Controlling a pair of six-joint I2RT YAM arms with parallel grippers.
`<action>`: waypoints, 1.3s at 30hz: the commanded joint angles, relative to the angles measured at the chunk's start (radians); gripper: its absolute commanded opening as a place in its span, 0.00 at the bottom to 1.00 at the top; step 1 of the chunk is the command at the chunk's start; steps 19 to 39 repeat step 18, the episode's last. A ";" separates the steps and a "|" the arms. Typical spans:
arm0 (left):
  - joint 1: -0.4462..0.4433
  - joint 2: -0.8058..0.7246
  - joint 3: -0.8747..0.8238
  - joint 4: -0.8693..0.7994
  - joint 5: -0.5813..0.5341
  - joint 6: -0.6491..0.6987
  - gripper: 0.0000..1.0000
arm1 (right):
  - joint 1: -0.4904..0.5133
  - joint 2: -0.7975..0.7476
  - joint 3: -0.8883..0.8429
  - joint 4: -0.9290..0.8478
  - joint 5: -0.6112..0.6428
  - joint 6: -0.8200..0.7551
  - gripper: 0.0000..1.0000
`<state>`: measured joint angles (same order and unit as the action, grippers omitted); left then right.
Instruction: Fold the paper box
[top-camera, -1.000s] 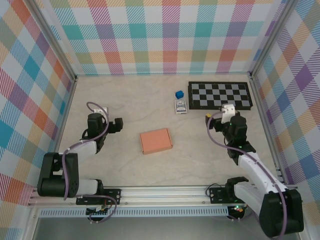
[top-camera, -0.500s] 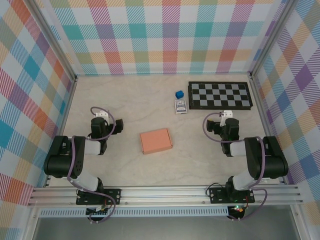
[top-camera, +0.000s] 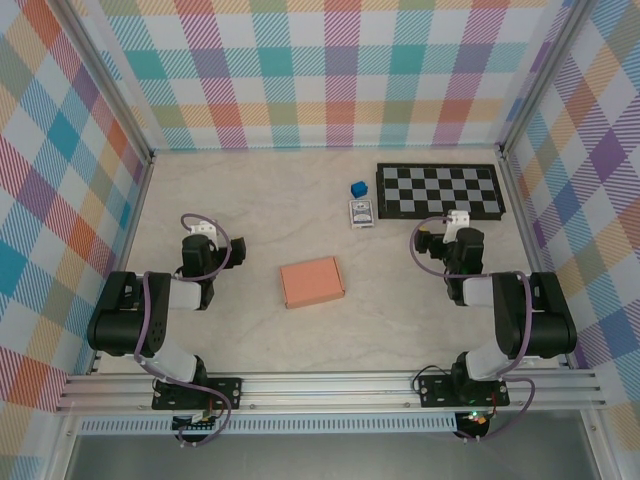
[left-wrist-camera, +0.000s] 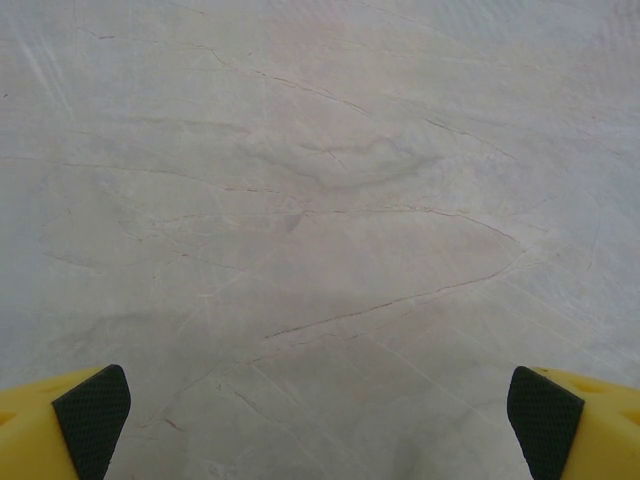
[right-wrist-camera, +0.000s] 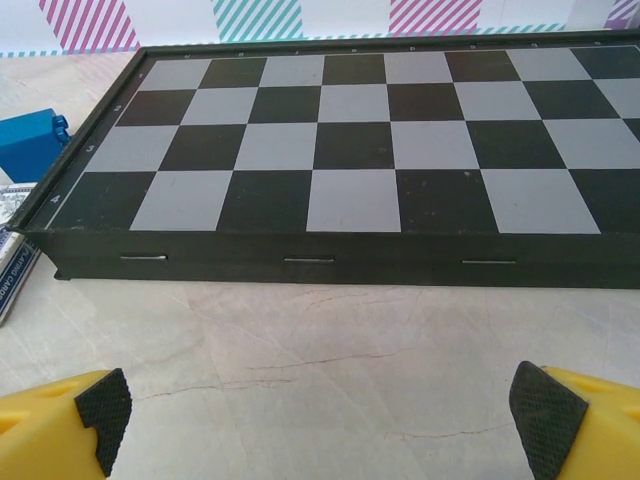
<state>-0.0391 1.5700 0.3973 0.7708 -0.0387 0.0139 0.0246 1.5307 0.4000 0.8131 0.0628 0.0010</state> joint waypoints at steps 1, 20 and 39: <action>-0.014 -0.002 0.029 0.028 0.006 0.020 1.00 | -0.004 -0.005 0.017 -0.013 -0.021 0.017 1.00; -0.013 -0.005 0.029 0.026 0.004 0.019 1.00 | -0.025 0.000 0.029 -0.032 -0.109 0.005 1.00; -0.013 -0.005 0.029 0.026 0.004 0.019 1.00 | -0.025 0.000 0.029 -0.032 -0.109 0.005 1.00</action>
